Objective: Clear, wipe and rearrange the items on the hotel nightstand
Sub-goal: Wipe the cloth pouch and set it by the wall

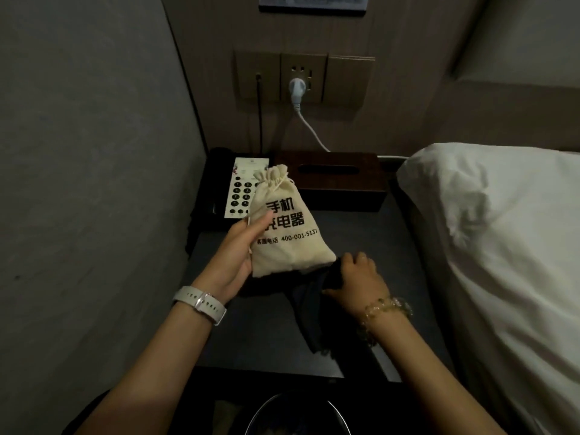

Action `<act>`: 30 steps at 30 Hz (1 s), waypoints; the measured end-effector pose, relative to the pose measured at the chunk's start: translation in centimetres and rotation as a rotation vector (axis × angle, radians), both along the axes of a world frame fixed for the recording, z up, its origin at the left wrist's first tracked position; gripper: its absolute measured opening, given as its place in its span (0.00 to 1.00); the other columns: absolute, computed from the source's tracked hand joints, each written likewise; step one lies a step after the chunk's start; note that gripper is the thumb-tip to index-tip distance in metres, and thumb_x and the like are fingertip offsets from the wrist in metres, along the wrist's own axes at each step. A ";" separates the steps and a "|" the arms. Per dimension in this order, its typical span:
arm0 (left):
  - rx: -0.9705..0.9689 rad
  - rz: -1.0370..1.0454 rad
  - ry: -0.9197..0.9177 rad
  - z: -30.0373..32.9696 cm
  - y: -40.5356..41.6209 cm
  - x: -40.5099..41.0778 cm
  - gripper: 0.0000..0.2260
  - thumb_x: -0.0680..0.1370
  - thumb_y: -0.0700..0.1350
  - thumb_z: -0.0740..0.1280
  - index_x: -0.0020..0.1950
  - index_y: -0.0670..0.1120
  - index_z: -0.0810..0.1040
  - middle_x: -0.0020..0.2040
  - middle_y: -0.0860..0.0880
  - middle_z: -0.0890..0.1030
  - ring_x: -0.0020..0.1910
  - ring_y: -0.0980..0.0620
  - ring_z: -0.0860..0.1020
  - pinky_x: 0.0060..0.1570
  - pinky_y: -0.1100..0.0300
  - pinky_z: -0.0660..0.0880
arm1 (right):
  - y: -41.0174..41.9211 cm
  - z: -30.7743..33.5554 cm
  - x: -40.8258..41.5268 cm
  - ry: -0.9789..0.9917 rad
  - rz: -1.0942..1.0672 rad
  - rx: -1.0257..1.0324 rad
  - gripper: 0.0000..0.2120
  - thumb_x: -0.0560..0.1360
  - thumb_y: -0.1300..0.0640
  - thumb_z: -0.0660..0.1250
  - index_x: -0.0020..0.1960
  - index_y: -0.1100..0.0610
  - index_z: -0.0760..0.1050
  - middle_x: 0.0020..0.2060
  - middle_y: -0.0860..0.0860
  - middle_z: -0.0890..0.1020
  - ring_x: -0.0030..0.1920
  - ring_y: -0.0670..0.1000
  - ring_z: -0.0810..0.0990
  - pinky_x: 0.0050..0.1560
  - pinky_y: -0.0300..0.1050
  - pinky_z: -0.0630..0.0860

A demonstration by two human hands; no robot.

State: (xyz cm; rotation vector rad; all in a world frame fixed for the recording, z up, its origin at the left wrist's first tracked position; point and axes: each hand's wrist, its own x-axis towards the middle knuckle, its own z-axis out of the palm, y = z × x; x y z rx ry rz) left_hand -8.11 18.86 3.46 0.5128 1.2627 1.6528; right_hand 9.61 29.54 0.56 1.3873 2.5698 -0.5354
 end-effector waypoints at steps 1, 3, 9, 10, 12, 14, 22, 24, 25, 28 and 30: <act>-0.011 0.009 -0.022 0.0 0.3 -0.2 0.20 0.76 0.51 0.67 0.66 0.45 0.77 0.61 0.45 0.82 0.60 0.48 0.80 0.57 0.51 0.79 | 0.2 -0.1 -0.3 0.015 -0.026 -0.040 0.30 0.72 0.45 0.71 0.66 0.59 0.64 0.63 0.58 0.70 0.65 0.58 0.70 0.61 0.52 0.73; -0.043 0.036 -0.032 0.1 0.6 -0.5 0.17 0.78 0.50 0.65 0.66 0.46 0.77 0.60 0.46 0.83 0.59 0.48 0.81 0.57 0.50 0.78 | 0.9 -0.3 -0.7 0.051 -0.082 -0.160 0.26 0.71 0.48 0.73 0.62 0.59 0.67 0.59 0.57 0.74 0.59 0.58 0.76 0.57 0.52 0.77; -0.109 0.120 -0.054 0.4 0.8 -0.9 0.15 0.81 0.49 0.62 0.65 0.46 0.77 0.58 0.46 0.83 0.58 0.47 0.82 0.58 0.48 0.78 | 2.3 0.6 -0.7 0.365 -0.196 -0.229 0.11 0.69 0.55 0.73 0.48 0.60 0.79 0.43 0.56 0.83 0.43 0.54 0.83 0.45 0.51 0.82; -0.113 0.127 -0.059 0.4 0.7 -0.9 0.15 0.81 0.49 0.62 0.65 0.46 0.76 0.58 0.45 0.83 0.58 0.47 0.82 0.58 0.47 0.77 | 2.6 1.1 -0.6 0.499 -0.241 -0.210 0.08 0.69 0.57 0.72 0.45 0.61 0.79 0.40 0.56 0.83 0.40 0.54 0.83 0.42 0.50 0.82; -0.107 0.125 -0.066 0.3 0.7 -0.9 0.15 0.81 0.49 0.62 0.66 0.46 0.76 0.59 0.45 0.83 0.58 0.47 0.82 0.59 0.46 0.77 | 2.9 2.5 -0.3 0.814 -0.331 -0.290 0.03 0.71 0.60 0.70 0.44 0.59 0.79 0.38 0.56 0.84 0.38 0.54 0.84 0.35 0.47 0.80; -0.090 0.117 -0.069 0.3 0.7 -0.7 0.16 0.81 0.49 0.63 0.66 0.46 0.75 0.59 0.46 0.83 0.59 0.47 0.81 0.60 0.45 0.77 | 2.3 3.7 -0.3 1.049 -0.388 -0.485 0.02 0.74 0.62 0.68 0.46 0.58 0.79 0.39 0.55 0.85 0.38 0.52 0.85 0.34 0.42 0.79; 0.003 0.115 -0.001 -0.5 1.2 0.7 0.17 0.80 0.39 0.63 0.69 0.46 0.73 0.60 0.45 0.82 0.58 0.48 0.81 0.52 0.55 0.81 | -3.7 2.5 -1.8 0.885 0.158 -0.282 0.24 0.80 0.59 0.62 0.74 0.51 0.63 0.74 0.47 0.67 0.75 0.45 0.62 0.75 0.43 0.60; 0.014 0.150 -0.021 -0.5 1.3 0.8 0.16 0.81 0.38 0.62 0.69 0.45 0.73 0.60 0.43 0.82 0.56 0.48 0.82 0.48 0.58 0.81 | -4.0 1.9 -2.0 0.862 0.157 -0.254 0.28 0.81 0.58 0.60 0.78 0.51 0.55 0.78 0.48 0.56 0.78 0.45 0.51 0.78 0.41 0.49; 0.020 0.168 -0.034 -0.5 1.3 0.8 0.16 0.81 0.37 0.61 0.68 0.44 0.73 0.59 0.43 0.82 0.55 0.48 0.83 0.46 0.59 0.81 | -4.1 1.7 -2.1 0.861 0.158 -0.263 0.29 0.81 0.58 0.60 0.78 0.49 0.53 0.79 0.47 0.53 0.78 0.43 0.47 0.76 0.34 0.45; 0.028 0.219 -0.055 -0.5 1.2 0.5 0.15 0.81 0.37 0.60 0.68 0.43 0.73 0.59 0.43 0.82 0.55 0.48 0.83 0.44 0.59 0.81 | -4.4 1.6 -2.3 0.915 0.139 -0.366 0.27 0.81 0.59 0.60 0.76 0.46 0.56 0.77 0.46 0.59 0.77 0.44 0.53 0.73 0.28 0.50; 0.012 0.239 -0.032 -0.4 1.1 0.1 0.16 0.81 0.37 0.61 0.68 0.45 0.73 0.59 0.43 0.82 0.55 0.47 0.83 0.44 0.58 0.82 | -4.1 2.2 -2.3 1.102 -0.100 -0.601 0.15 0.80 0.60 0.61 0.66 0.50 0.72 0.61 0.45 0.80 0.66 0.49 0.75 0.64 0.38 0.73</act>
